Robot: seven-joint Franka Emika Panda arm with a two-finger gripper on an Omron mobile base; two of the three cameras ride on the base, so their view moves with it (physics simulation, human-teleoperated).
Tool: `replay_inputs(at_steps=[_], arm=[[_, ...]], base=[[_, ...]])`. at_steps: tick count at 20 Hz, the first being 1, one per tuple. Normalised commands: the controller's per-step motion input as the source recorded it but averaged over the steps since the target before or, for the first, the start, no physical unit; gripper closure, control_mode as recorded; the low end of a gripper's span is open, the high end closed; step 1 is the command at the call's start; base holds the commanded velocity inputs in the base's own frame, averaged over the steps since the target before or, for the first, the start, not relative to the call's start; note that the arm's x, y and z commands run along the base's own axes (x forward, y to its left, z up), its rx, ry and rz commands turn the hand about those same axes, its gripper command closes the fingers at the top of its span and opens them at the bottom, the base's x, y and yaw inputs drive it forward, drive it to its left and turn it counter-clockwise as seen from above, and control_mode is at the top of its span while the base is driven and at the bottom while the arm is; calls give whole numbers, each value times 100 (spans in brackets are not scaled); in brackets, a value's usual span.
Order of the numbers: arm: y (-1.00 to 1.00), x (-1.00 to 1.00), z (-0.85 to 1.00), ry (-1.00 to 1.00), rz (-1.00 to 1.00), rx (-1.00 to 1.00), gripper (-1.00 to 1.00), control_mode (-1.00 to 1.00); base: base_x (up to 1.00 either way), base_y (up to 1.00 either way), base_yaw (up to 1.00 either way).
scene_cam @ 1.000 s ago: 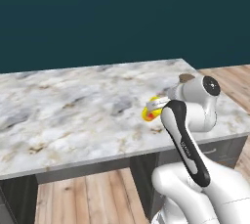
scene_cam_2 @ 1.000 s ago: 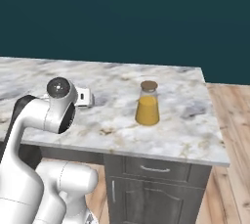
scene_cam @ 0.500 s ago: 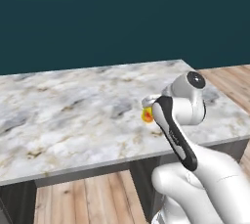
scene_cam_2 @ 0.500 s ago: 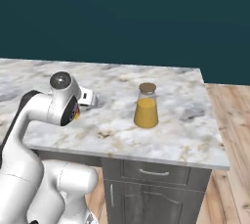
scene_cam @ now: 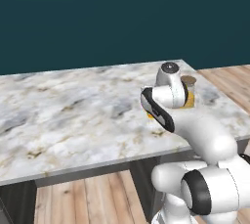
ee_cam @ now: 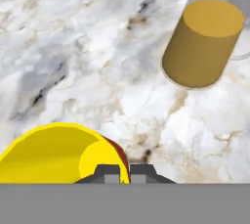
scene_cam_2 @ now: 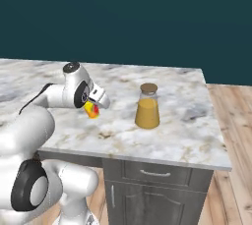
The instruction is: Place the pitcher and cup on the dining counter for serving.
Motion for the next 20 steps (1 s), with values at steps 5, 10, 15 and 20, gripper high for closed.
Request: replay_inputs(at_steps=[5,10,15,20], arm=[[-41,28,-12,17,-25,12,100,-100],[-8,24,-38,1,-13,11,100,-100],[0,28,-56,0,-12,3,100,-100],[0,23,-70,0,-10,0,100,-100]], base=[[0,0,0],[0,0,0],[0,0,0],[0,0,0]])
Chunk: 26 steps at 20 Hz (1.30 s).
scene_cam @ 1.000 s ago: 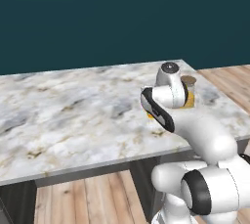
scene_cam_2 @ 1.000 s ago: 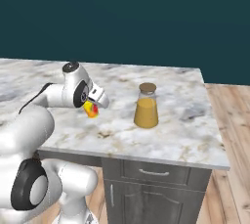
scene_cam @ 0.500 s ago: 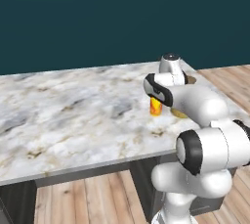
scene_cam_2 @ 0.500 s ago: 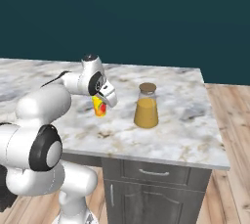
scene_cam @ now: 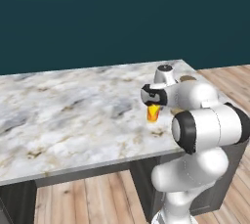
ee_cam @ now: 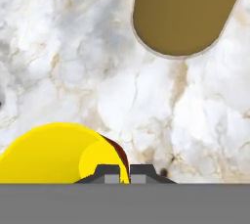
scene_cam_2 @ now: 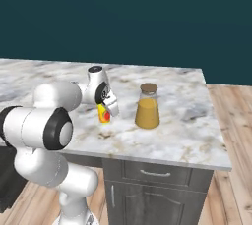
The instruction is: Place the pitcher and cup on the dining counter for serving.
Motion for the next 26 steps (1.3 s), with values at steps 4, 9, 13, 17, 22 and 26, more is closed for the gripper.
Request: replay_inputs(at_steps=[4,9,13,17,22,26], arm=[[0,10,-68,-3,-7,0,100,-100],[0,19,-39,-4,-3,-1,100,-100],[0,7,-8,-2,0,-2,-100,-100],[0,-6,23,0,0,0,-100,-100],[18,-56,98,-4,0,0,-100,-100],[28,-85,100,-13,1,0,-100,-100]], base=[[0,0,0],[0,0,0],[0,0,0],[0,0,0],[0,0,0],[0,0,0]])
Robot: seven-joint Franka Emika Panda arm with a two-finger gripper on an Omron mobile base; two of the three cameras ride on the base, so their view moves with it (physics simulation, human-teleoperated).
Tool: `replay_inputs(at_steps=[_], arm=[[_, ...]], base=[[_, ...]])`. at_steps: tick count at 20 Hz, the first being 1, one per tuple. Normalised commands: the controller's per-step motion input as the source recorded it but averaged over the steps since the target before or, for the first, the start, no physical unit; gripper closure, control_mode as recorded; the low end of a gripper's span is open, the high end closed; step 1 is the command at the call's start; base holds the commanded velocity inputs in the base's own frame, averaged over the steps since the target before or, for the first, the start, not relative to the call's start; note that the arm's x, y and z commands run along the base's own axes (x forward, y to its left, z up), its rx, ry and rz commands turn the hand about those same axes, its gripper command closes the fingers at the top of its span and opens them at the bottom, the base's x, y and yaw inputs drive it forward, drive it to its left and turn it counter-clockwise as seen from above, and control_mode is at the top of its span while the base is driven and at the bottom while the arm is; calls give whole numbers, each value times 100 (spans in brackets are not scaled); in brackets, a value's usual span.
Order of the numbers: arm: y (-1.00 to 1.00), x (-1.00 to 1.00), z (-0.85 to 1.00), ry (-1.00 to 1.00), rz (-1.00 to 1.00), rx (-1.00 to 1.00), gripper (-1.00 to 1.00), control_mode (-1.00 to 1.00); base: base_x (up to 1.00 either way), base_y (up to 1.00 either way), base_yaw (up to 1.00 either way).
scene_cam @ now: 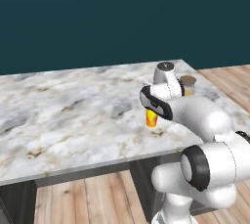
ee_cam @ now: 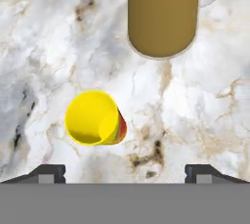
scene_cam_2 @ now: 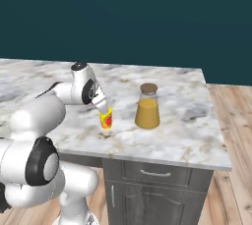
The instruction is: Place the pitcher and cup on the dining counter for serving.
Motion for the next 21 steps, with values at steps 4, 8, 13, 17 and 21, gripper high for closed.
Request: replay_inputs(at_steps=[4,8,13,17,21], arm=[[29,-100,93,-20,4,0,-100,-100],[44,-100,33,-24,8,-2,-100,-100],[55,-100,-4,-20,12,-6,-100,-100],[66,-100,-2,-11,8,-7,-100,-100],[57,-100,44,-24,9,-20,-100,-100]], base=[[0,0,0],[0,0,0],[0,0,0],[0,0,0],[0,0,0]])
